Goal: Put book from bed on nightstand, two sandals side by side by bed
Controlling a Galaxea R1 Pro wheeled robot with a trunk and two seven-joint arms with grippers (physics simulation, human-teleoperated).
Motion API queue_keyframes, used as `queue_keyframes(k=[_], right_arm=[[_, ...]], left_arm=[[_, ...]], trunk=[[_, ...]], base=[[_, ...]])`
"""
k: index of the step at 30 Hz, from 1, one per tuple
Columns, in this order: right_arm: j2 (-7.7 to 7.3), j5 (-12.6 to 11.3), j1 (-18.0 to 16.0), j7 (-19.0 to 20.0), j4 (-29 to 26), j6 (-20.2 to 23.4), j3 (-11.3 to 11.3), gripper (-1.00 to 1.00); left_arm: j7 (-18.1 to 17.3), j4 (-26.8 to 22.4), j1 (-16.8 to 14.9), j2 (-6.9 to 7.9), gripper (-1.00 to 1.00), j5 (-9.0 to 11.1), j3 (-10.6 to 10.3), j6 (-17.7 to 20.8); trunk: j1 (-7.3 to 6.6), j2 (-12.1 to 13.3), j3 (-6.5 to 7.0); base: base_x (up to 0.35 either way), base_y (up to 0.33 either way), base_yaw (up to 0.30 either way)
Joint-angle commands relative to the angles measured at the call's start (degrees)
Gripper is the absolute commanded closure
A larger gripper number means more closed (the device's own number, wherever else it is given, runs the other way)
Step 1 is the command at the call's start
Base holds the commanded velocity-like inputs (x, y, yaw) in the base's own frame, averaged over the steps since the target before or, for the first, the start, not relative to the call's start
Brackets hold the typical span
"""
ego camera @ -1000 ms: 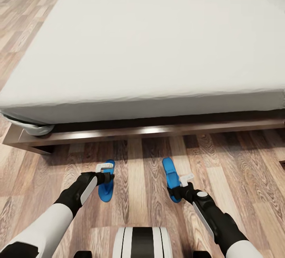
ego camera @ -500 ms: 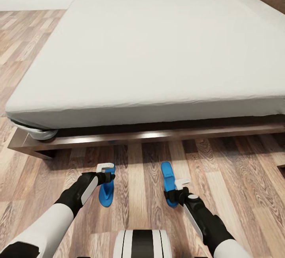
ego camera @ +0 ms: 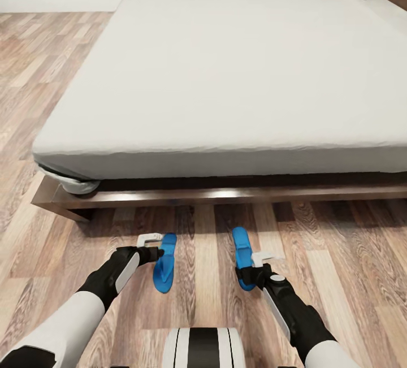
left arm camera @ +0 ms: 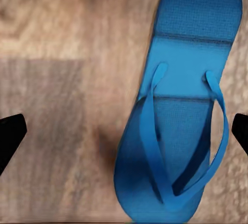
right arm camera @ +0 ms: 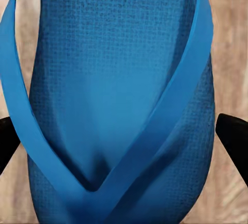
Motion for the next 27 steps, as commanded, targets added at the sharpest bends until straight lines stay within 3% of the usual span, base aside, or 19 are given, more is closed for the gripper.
queue_keyframes(k=[1, 11, 19, 22, 23, 24, 25, 27], right_arm=[[-0.01, -0.4, 0.0, 0.1, -0.1, 0.3, 0.0, 1.0], [-0.1, -0.4, 0.0, 0.1, -0.8, 0.3, -0.6, 1.0], [0.06, -0.5, 0.0, 0.1, -1.5, 1.2, -4.3, 1.0], [0.28, -0.8, 0.0, 0.1, -1.6, 3.4, -5.2, 1.0], [0.57, -1.3, 0.0, 0.2, -1.6, 4.5, -5.3, 1.0], [1.38, -4.3, -0.1, 0.1, -1.6, 6.7, -5.5, 1.0], [1.63, -5.8, -0.2, 0.1, -1.6, 7.4, -5.4, 1.0], [2.11, -7.7, -0.3, 0.1, -1.6, 8.1, -5.3, 1.0]], left_arm=[[0.5, -0.1, 0.0, 0.03, -1.0, 0.6, -0.4, 0.2], [0.5, 0.2, 0.0, -0.01, -1.0, 0.6, -0.4, 0.2], [0.5, 0.2, 0.0, -0.01, -1.0, 0.6, -0.4, 0.2], [0.5, 0.3, 0.0, -0.08, -1.0, 0.6, -0.4, 0.2], [0.5, 0.3, 0.0, -0.07, -1.0, 0.6, -0.4, 0.2], [0.5, 0.3, 0.0, -0.04, -1.0, 0.6, -0.4, 0.2], [0.5, 0.3, 0.0, -0.03, -1.0, 0.6, -0.4, 0.2], [0.5, 0.2, 0.0, -0.06, -1.0, 0.6, -0.4, 0.1]], trunk=[[-0.01, 0.0, -0.04], [-0.01, 0.0, -0.04], [-0.01, 0.0, -0.04], [-0.01, 0.0, -0.04], [-0.01, 0.0, -0.04], [-0.01, 0.0, -0.04], [-0.01, 0.0, -0.04], [-0.01, 0.0, -0.04]], base=[[0.0, 0.04, 0.241], [0.047, 0.091, 0.175], [0.001, 0.083, 0.005], [0.0, 0.006, 0.0], [0.0, 0.002, 0.0], [0.0, 0.0, 0.0], [0.0, 0.0, 0.0], [0.0, 0.0, 0.0]])
